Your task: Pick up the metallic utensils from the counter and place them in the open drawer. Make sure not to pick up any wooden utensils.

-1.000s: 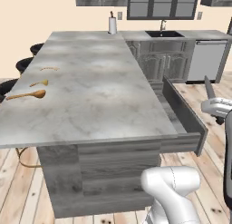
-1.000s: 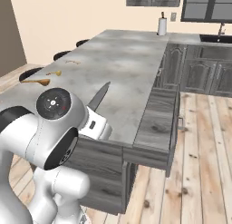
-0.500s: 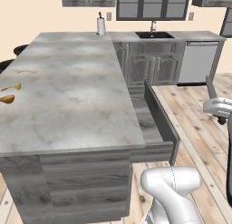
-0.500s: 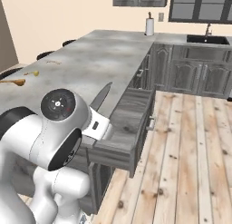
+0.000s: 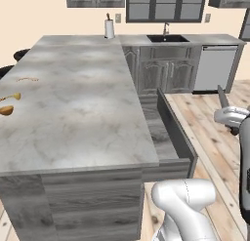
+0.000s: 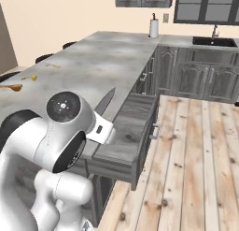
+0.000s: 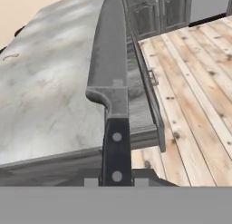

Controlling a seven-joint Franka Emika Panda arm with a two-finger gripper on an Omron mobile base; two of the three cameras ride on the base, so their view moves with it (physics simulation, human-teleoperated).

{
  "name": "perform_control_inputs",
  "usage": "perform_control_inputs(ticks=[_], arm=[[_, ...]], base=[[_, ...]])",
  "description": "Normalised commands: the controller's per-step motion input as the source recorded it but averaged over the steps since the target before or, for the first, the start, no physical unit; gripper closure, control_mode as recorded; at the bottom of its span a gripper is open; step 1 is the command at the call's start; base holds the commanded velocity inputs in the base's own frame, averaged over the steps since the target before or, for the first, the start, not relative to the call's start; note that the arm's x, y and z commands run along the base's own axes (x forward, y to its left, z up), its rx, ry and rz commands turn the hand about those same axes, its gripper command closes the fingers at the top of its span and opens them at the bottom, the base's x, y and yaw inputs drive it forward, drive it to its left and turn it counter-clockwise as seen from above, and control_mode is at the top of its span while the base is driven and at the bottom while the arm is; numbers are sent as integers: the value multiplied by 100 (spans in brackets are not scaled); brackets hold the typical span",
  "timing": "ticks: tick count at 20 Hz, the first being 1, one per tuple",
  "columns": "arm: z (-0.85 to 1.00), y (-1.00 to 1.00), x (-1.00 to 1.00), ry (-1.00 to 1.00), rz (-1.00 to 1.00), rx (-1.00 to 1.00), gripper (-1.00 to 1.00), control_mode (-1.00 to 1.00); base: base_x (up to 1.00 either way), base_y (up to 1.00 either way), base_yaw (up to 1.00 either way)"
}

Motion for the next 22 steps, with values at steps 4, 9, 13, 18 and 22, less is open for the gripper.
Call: perform_control_inputs(ticks=[4, 9, 13, 18, 22], arm=[[-90, 2, 71, 16, 1, 0, 100, -100], [-58, -7, 100, 22, 3, 2, 100, -100], [-45, -13, 100, 16, 7, 7, 100, -100], [-61, 0, 94, 10, 10, 7, 100, -100], [-63, 0, 96, 10, 9, 2, 100, -100]], base=[[0, 0, 0], [0, 0, 0], [0, 0, 0], [0, 0, 0], [0, 0, 0]])
